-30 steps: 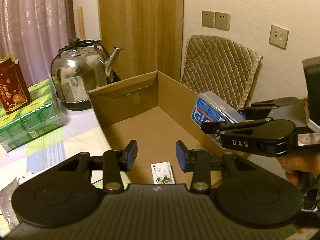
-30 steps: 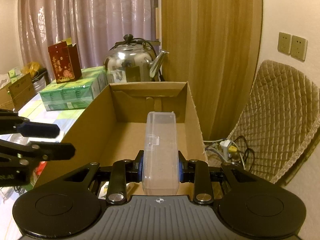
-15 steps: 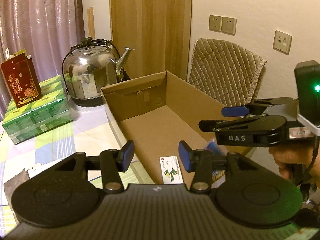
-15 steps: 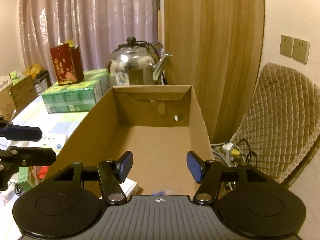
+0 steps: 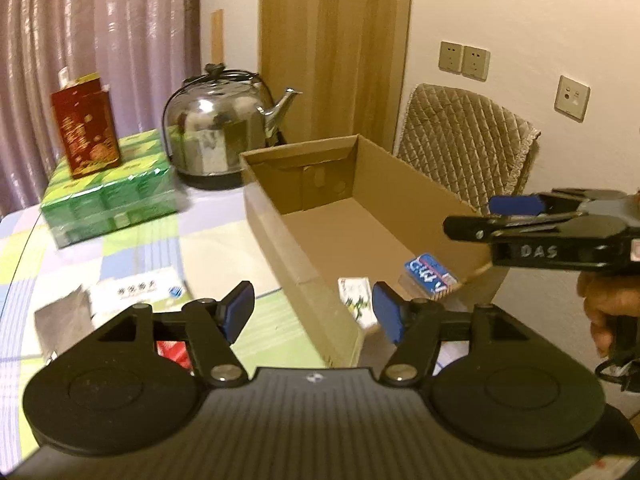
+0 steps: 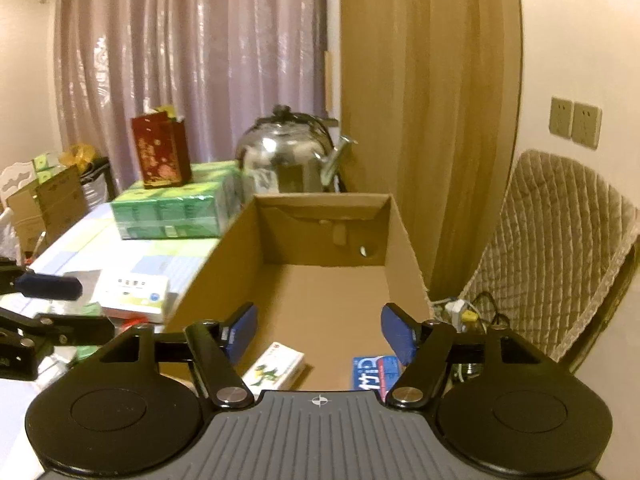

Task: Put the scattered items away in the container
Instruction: 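Move both open tools back toward the remaining items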

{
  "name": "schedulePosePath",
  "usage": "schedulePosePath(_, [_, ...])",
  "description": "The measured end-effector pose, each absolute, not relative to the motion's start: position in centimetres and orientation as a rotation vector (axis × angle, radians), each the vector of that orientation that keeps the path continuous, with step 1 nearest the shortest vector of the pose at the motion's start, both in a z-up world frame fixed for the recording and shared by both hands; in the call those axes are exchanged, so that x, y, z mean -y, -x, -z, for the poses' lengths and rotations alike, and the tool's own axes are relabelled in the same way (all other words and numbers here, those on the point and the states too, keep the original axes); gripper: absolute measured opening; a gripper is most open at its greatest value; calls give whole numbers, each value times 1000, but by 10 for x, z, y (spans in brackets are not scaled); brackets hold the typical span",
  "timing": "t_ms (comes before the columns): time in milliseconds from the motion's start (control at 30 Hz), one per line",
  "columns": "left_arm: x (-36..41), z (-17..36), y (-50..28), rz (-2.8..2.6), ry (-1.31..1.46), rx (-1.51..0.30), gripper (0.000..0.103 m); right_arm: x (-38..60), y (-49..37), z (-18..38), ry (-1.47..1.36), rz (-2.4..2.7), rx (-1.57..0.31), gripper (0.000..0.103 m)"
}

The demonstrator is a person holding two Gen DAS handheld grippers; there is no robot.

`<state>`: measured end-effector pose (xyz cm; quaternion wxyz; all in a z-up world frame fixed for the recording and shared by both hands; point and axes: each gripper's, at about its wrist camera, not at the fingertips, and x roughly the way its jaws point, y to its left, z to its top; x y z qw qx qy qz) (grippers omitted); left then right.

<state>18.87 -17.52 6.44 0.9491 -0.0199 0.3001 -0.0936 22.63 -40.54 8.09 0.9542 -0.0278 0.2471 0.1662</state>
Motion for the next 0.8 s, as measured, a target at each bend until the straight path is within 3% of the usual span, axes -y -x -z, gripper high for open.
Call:
schedulePosePath(167, [158, -62, -158, 143, 44, -627, 75, 378, -202, -90, 83, -405, -496, 78])
schedulePosePath(467, [110, -52, -101, 30, 107, -675, 89, 327, -165, -88, 50, -499, -517, 92])
schedulePosePath(800, [56, -32, -49, -88, 136, -730, 102, 280, -135, -78, 66, -590, -567, 101])
